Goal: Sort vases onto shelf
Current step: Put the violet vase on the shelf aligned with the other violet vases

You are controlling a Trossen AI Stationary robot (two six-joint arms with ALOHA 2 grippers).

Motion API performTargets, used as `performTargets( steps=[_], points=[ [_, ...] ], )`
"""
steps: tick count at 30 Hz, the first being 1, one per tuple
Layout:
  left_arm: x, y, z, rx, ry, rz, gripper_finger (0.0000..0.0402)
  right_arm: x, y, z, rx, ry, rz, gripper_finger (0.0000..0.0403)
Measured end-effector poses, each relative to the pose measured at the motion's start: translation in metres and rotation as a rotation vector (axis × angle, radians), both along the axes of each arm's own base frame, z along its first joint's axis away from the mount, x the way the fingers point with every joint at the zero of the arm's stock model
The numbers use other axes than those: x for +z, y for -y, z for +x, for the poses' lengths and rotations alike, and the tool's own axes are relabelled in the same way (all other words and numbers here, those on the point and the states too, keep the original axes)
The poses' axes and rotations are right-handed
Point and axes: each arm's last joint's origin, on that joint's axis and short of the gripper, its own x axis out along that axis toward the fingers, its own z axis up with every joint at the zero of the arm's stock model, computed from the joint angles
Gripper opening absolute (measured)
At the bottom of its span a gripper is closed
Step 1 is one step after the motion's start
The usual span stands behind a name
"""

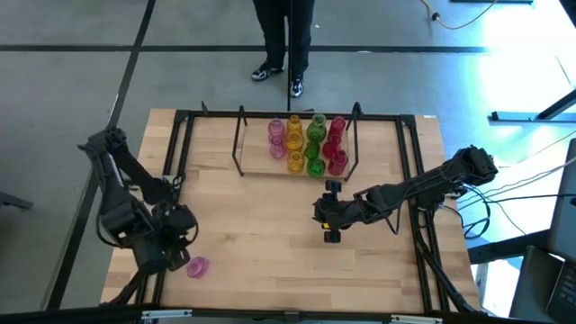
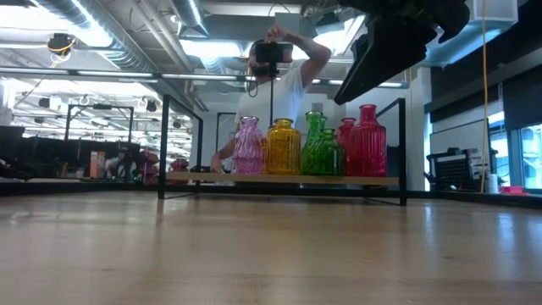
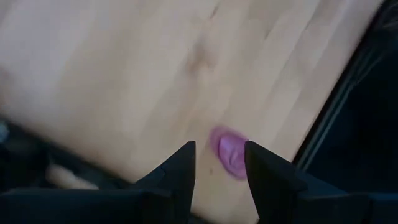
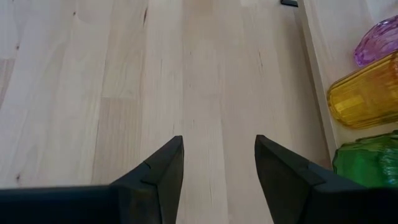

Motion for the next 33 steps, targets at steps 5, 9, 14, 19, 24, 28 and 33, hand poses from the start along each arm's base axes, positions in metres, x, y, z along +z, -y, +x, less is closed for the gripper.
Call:
performTargets(
  steps=[5, 9, 14, 19, 24, 28, 33],
  points=[
    [-0.032, 0.004, 0.002, 0.036, -0.137, -0.121, 0.0131, 0.000, 0.000, 0.000, 0.000, 0.000, -0.001, 0.0179],
    [-0.049, 0.009, 0.008, 0.037, -0.135, -0.190, 0.0131, 0.000, 0.000, 0.000, -0.001, 0.000, -0.001, 0.0179],
    [-0.068, 0.016, 0.012, 0.069, -0.122, -0.276, 0.0131, 0.000, 0.000, 0.000, 0.000, -0.001, 0.000, 0.0179],
    [-0.087, 0.018, 0.009, 0.101, -0.135, -0.294, 0.0130, 0.000, 0.000, 0.000, 0.000, -0.005, -0.002, 0.0179],
    [-0.102, 0.018, 0.006, 0.119, -0.159, -0.308, 0.0130, 0.000, 0.000, 0.000, 0.000, -0.005, -0.002, 0.0179],
    [-0.113, 0.017, 0.004, 0.129, -0.166, -0.313, 0.0130, 0.000, 0.000, 0.000, 0.000, -0.005, -0.002, 0.0179],
    [-0.119, 0.018, 0.004, 0.125, -0.161, -0.329, 0.0130, 0.000, 0.000, 0.000, 0.000, -0.005, -0.002, 0.0179]
  ],
)
